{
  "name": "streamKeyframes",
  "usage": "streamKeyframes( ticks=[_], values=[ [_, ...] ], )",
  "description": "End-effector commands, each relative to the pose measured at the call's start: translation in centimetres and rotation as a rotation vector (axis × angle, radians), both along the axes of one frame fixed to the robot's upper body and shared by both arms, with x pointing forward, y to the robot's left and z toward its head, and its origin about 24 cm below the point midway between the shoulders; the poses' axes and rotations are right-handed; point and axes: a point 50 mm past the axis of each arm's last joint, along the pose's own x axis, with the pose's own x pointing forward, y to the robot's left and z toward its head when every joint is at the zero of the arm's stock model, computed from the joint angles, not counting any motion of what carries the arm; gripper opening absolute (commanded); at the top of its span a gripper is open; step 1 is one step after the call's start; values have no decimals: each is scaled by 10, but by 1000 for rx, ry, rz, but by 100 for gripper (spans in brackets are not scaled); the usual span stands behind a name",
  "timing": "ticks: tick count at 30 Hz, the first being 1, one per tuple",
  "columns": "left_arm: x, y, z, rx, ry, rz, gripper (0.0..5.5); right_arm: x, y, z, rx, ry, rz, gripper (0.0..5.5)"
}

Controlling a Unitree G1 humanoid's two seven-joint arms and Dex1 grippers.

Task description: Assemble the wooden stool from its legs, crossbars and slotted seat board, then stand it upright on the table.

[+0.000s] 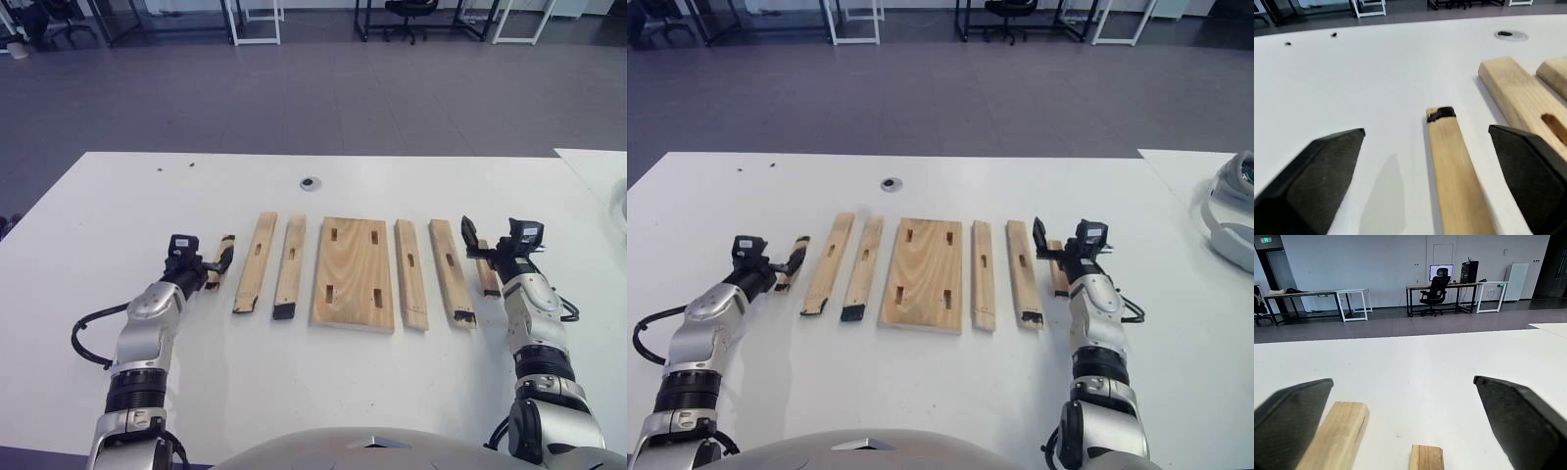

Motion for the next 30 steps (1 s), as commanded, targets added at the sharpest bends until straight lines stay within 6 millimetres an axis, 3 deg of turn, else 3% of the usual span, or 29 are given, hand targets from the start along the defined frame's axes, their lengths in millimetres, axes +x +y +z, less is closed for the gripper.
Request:
streamKeyframes(
  ticks=[1,14,15,17,19,21,25,27,30],
  values=[
    [-10,-2,-5,18,58,-29,381,-3,0,-5,-6,20,-4,540],
    [-27,-1,-17,8,159,-34,156,-3,1,-7,-15,31,-16,540],
    [-26,2,-16,23,141,-18,130,-1,2,-7,-17,38,-8,540],
    [-7,2,14,121,-69,-22,127,5,19,-2,43,42,87,540],
    [16,-18,63,104,-350,-83,127,15,51,26,299,-47,242,540],
    [30,-48,95,50,-526,-176,127,20,85,57,549,-122,411,540],
    [38,-130,121,63,-685,-524,127,22,164,102,889,-118,696,540],
    [31,-158,129,42,-755,-659,127,23,180,117,973,-118,754,519],
    [23,-175,134,27,-797,-746,127,21,184,129,1020,-123,781,471]
  ],
)
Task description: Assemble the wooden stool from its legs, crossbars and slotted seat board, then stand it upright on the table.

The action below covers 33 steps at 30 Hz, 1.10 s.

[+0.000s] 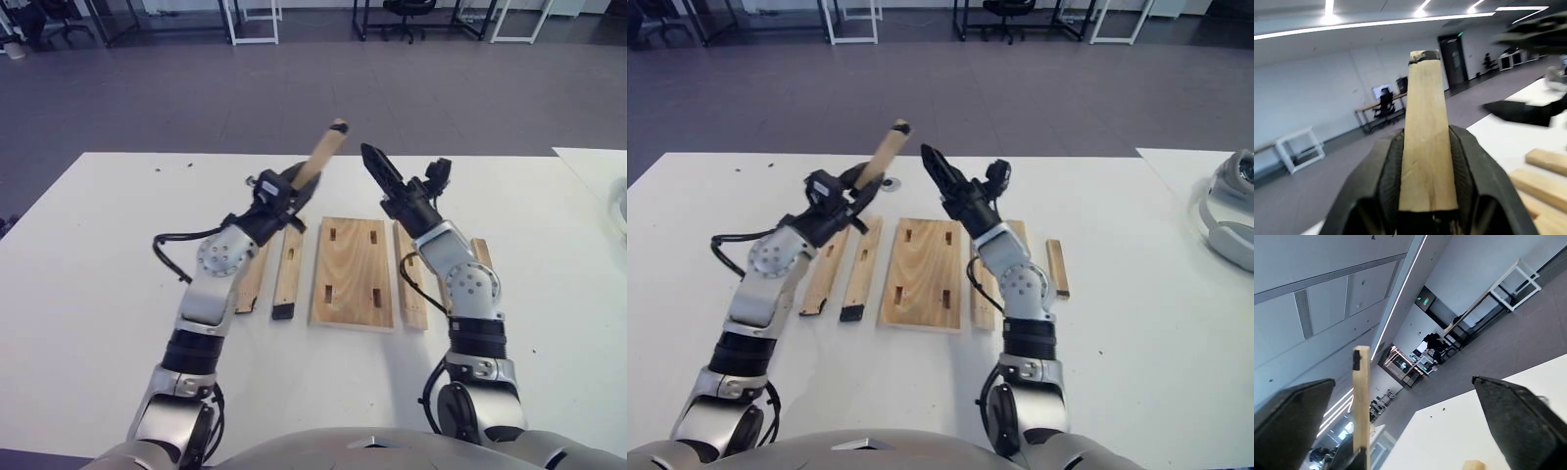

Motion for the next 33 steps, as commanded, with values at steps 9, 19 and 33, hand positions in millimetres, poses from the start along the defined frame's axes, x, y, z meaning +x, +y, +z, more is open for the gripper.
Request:
streamKeyframes(
  ticks=[9,19,33],
  values=[
    [-6,-10,4,73,-47,-87,127,-12,-3,23,34,-5,48,290],
    [-7,-10,-1,126,-46,-98,127,-17,-4,17,-38,3,79,106],
    [-11,18,-25,80,95,42,316,-50,-100,-37,-346,131,-532,41]
  ],
)
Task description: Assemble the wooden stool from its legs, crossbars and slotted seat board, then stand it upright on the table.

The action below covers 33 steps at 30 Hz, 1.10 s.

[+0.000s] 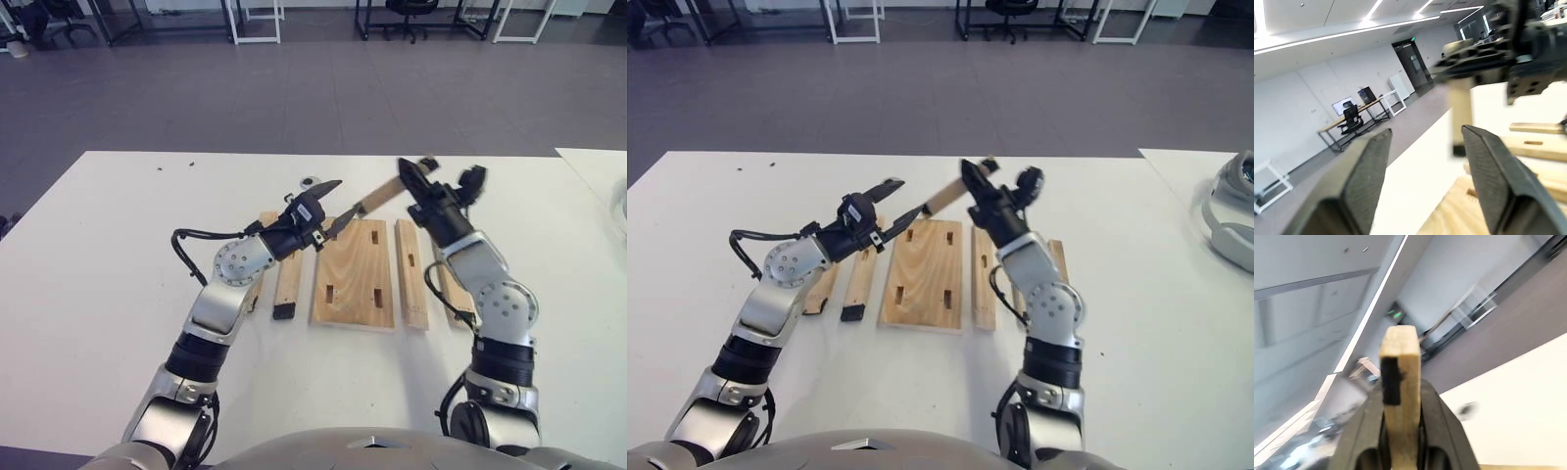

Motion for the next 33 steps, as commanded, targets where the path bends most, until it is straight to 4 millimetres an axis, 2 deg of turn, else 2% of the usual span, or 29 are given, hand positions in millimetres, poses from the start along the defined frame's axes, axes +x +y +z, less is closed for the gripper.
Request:
streamKeyframes(
  ticks=[1,4,8,19,23,25,29,33],
  values=[
    [3,20,-4,-93,51,157,333,-19,-27,-25,-149,88,-203,41],
    [9,31,-6,-211,96,294,336,-24,-28,-48,-179,177,-290,41],
    [8,27,-13,-252,140,325,336,-19,-20,-64,-171,199,-282,41],
    [10,29,-21,-272,180,372,336,-18,-16,-73,-168,206,-239,41],
    [10,29,-22,-265,183,370,336,-21,-18,-82,-254,248,-257,41],
    [10,30,-23,-260,184,371,336,-25,-16,-79,-285,216,-238,41],
    [9,28,-26,-249,188,367,336,-26,-12,-63,-236,114,-225,41],
    [9,27,-26,-243,188,367,336,-25,-9,-65,-241,117,-214,41]
  ],
)
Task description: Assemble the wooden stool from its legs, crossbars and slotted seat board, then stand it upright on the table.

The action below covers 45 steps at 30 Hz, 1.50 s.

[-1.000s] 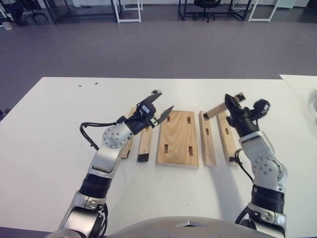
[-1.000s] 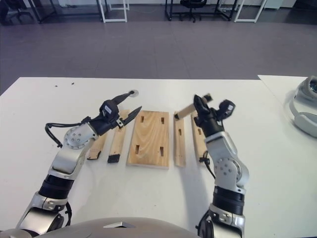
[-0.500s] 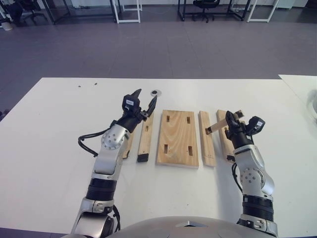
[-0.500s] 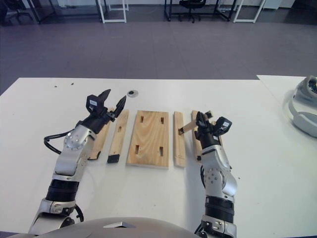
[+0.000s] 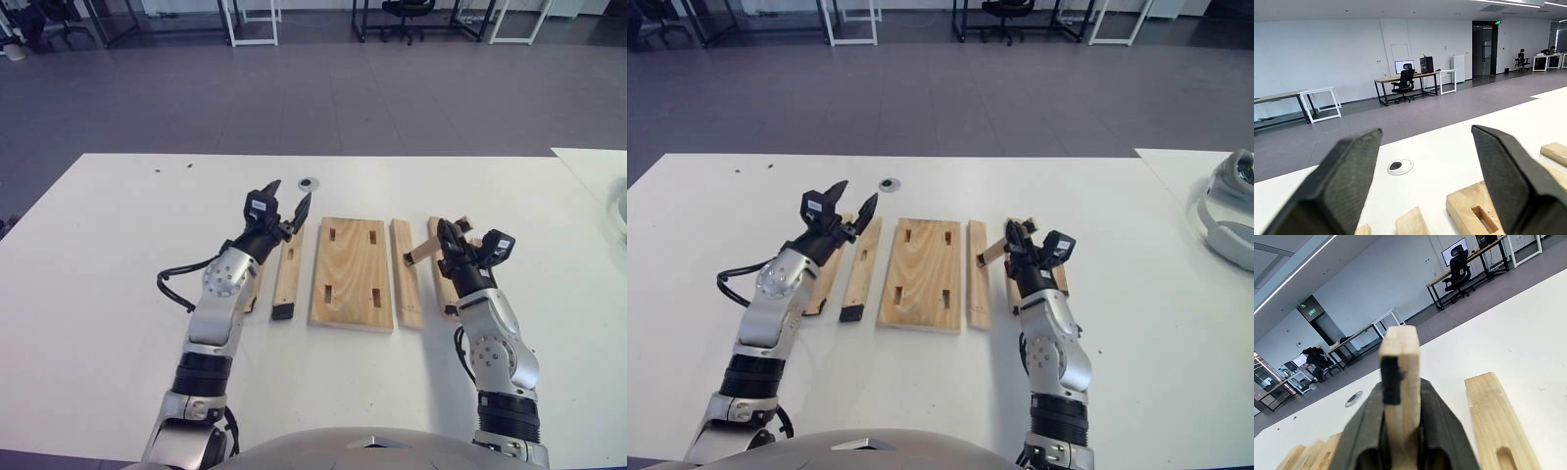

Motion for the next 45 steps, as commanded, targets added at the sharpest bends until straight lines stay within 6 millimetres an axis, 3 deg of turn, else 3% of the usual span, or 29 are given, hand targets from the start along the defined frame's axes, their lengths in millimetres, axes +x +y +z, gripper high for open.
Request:
streamKeyframes(
  ticks=[1,11,12,16,19,22,26,30,34,38,45],
  values=[
    [0,0,-4,12,18,5,336,-1,1,-3,3,14,8,41],
    [-1,-3,-6,17,25,-4,336,4,-7,-17,-93,109,-63,41],
    [-1,-3,-6,17,25,-4,336,3,-7,-19,-161,120,-43,41],
    [-2,-4,-7,25,27,-3,336,-17,0,-54,-416,266,82,41],
    [-3,-3,-7,31,27,-2,336,-36,-8,-85,-434,370,65,41],
    [-3,-3,-8,38,31,-3,336,-40,-9,-96,-444,401,91,41],
    [-3,-4,-9,50,34,-7,336,-26,0,-80,-503,308,130,41],
    [-1,-4,-5,53,21,-7,336,-2,11,-35,-469,145,117,41],
    [-1,-5,-4,50,16,-8,336,8,12,-8,-472,103,112,127],
    [0,-5,-3,49,9,-3,336,1,4,-11,-559,218,139,199],
    [-3,-9,-4,47,10,-4,336,-15,7,-21,-586,414,260,330]
  ],
)
